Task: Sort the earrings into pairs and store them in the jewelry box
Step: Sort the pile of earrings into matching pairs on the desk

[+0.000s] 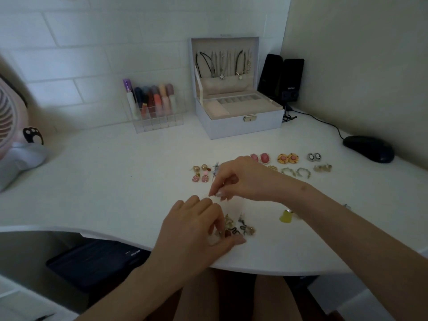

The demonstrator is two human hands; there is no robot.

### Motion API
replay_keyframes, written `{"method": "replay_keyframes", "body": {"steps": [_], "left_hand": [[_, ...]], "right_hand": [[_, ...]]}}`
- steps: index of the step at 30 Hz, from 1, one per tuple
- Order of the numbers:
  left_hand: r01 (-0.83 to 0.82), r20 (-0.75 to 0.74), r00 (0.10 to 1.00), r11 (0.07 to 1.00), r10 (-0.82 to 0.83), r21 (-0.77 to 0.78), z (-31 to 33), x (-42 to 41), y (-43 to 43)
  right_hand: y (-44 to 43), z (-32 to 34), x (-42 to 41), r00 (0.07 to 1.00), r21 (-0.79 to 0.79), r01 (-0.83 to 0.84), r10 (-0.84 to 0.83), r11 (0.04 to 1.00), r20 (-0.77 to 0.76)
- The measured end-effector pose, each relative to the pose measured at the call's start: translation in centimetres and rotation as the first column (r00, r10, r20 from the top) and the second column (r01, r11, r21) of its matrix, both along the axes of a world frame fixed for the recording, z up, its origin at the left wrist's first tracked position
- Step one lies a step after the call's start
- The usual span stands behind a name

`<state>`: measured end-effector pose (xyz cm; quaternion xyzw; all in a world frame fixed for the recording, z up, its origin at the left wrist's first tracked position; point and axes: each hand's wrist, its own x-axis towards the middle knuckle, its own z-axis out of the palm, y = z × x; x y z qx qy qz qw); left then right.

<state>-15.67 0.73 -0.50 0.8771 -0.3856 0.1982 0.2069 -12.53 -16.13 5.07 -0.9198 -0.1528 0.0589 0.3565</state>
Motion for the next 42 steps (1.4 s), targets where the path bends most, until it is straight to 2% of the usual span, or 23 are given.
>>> {"method": "replay_keyframes", "body": {"steps": [4,8,13,16,19,21,25,28,31,36,42], "left_hand": [[-0.035,0.037,0.999,0.998,0.033,0.043,-0.4,0.5,-0.5],[-0.019,-0.008,1.0,1.0,0.02,0.019,-0.5,0.8,-0.2],[0.012,-0.173,0.985,1.0,-0.016,-0.026,-0.6,1.2,0.4],[0.037,-0.316,0.947,0.995,-0.064,-0.09,0.2,1.2,1.0],[0.018,-0.389,0.918,0.988,-0.076,-0.15,1.8,2.4,2.1],[0.006,-0.388,0.921,0.996,-0.041,-0.09,2.9,4.0,3.0],[-0.07,-0.371,0.922,0.989,0.115,0.134,3.2,7.7,3.8],[-0.049,-0.377,0.917,0.976,0.129,0.214,2.6,9.4,3.5],[-0.024,-0.377,0.92,0.977,0.105,0.214,2.1,10.3,3.3],[-0.012,-0.405,0.912,0.991,0.064,0.13,1.4,11.1,3.2],[0.024,-0.409,0.912,0.996,0.013,0.085,1.2,11.2,3.3]], "right_hand": [[-0.2,-0.2,-0.2,1.0,0.02,0.002,-0.002,1.0,-0.026],[-0.3,-0.2,-0.3,0.998,0.082,0.04,-0.035,0.996,-0.059],[-0.3,0.0,-0.3,0.995,0.121,0.098,-0.094,0.988,-0.036],[-0.4,0.0,-0.2,0.992,0.111,0.128,-0.127,0.986,-0.013],[-0.4,0.1,-0.1,0.988,0.083,0.15,-0.153,0.985,0.035],[-0.3,0.1,0.1,0.984,0.093,0.17,-0.174,0.981,0.036],[0.4,0.1,1.0,0.978,0.101,0.201,-0.205,0.974,0.031],[1.4,-0.3,1.9,0.977,0.037,0.209,-0.21,0.977,0.036],[2.4,-0.7,2.7,0.978,0.0,0.206,-0.206,0.979,0.025],[3.3,-1.6,3.7,0.977,-0.114,0.212,-0.206,0.971,0.055],[3.2,-1.9,4.1,0.973,-0.139,0.22,-0.209,0.966,0.094]]}}
